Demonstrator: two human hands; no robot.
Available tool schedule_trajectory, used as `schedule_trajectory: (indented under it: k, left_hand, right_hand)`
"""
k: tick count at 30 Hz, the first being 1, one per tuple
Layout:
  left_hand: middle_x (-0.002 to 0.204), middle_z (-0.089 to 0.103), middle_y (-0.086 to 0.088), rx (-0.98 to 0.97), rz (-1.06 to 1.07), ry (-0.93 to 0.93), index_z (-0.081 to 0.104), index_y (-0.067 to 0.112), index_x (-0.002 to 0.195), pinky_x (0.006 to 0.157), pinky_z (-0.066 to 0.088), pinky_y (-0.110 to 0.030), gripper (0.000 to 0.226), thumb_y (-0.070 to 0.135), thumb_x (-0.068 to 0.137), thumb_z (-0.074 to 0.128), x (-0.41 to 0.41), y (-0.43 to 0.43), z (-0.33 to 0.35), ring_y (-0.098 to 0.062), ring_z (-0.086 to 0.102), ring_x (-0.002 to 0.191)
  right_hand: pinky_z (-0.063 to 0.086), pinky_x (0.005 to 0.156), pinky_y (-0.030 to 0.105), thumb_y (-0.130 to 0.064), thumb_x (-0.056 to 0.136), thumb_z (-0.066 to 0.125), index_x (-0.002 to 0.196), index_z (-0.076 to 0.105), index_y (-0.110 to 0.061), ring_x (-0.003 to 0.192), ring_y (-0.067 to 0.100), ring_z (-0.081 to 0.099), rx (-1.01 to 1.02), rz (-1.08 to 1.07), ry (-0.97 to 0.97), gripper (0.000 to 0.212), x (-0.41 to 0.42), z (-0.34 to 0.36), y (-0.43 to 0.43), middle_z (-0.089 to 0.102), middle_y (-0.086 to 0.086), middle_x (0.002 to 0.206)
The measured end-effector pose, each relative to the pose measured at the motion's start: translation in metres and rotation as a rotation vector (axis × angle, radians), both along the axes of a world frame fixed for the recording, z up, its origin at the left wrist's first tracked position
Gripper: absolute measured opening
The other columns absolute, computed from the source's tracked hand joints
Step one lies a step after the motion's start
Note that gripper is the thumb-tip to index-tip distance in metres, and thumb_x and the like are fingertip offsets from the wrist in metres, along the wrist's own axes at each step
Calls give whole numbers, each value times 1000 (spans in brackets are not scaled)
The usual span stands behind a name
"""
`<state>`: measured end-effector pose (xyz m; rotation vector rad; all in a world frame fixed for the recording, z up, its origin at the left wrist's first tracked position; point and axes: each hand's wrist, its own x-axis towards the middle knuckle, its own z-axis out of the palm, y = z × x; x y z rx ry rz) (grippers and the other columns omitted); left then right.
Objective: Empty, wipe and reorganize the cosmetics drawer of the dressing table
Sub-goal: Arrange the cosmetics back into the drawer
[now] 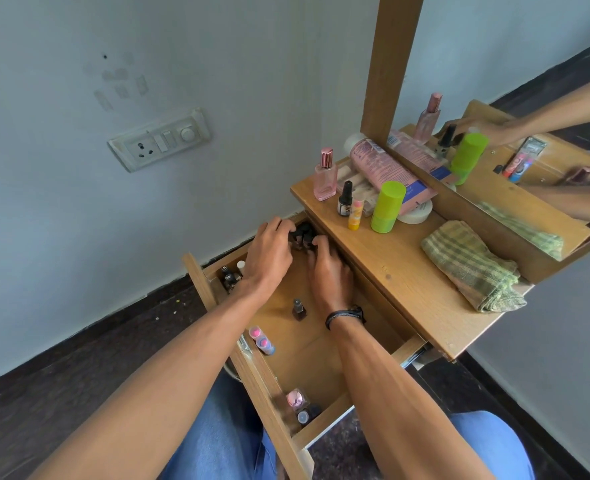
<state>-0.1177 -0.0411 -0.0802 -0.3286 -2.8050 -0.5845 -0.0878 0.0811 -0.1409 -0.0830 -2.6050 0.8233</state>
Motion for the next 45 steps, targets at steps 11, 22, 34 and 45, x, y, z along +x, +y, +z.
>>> schedule_trajectory:
  k: [11,22,34,45]
  left_hand:
    - [119,73,-7,40,53,-75,70,10,123,89,59,-35,33,2,92,66,23,-7,4,-24,69,108]
    - [122,69,2,556,300,-700,67,23,128,102,50,-42,45,10,86,58,-2,14,-8,-21,62,116]
    - [113,70,-4,840,381,-777,70,22,100,108,46,-42,21,5,87,68,-6,8,2,-23,61,113]
    - [138,59,-7,724,380,-781,59,13,137,99,36,-30,45,6,93,63,2,6,7,-25,51,131]
  right_hand:
    - [55,64,44,-20,100,54,99,71,-11,87,32,64,92,104,-113,20,-1,-6,-2,63,8,105]
    - [55,62,46,-19,101,53,105,69,-14,88,36,62,102,76,-127,17,2,0,-1,52,9,118]
    - [53,66,43,-15,99,50,102,67,-8,94,36,63,80,40,-157,18,4,7,-5,52,9,127]
    - [52,59,43,-11,97,53,91,65,-4,83,37,62,85,31,-183,15,7,13,-6,52,12,117]
